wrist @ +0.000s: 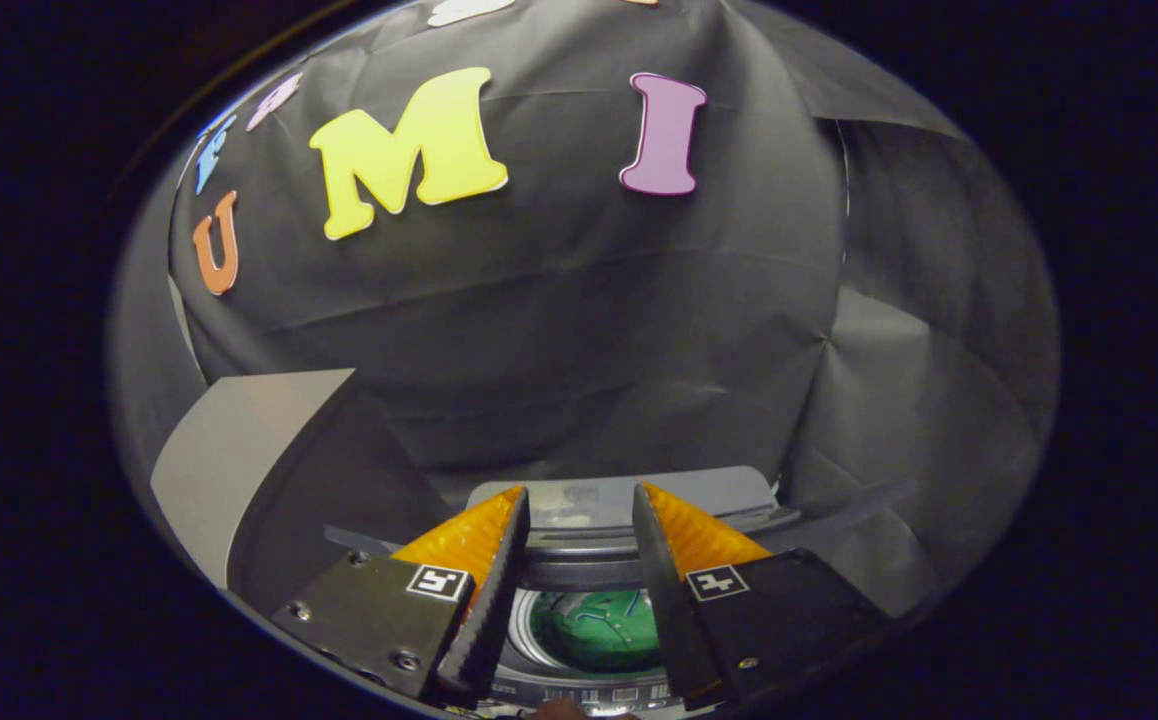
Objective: Put the clothes into the washing machine and then close the washing machine lid.
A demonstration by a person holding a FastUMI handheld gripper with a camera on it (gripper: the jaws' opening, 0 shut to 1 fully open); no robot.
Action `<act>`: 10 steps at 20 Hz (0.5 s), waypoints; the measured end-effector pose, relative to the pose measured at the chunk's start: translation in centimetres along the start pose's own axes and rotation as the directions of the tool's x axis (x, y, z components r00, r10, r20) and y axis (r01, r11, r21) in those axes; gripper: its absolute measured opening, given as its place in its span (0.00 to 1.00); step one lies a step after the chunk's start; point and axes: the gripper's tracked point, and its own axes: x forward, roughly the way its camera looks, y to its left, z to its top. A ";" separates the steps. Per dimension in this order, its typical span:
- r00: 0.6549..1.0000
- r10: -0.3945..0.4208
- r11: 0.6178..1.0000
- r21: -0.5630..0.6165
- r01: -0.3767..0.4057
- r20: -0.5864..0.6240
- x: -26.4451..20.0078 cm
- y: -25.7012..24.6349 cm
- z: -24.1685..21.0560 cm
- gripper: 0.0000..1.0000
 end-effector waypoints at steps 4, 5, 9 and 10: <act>0.999 -0.017 0.998 0.054 0.019 -0.034 -0.7 0.6 -4.2 0.65; 0.999 -0.022 0.998 0.059 0.024 -0.027 -1.4 0.8 -4.7 0.65; 0.999 -0.045 0.996 0.078 0.044 0.019 -4.5 1.8 -5.3 0.65; 0.998 -0.053 0.996 0.077 0.051 0.029 -5.4 1.9 -5.3 0.65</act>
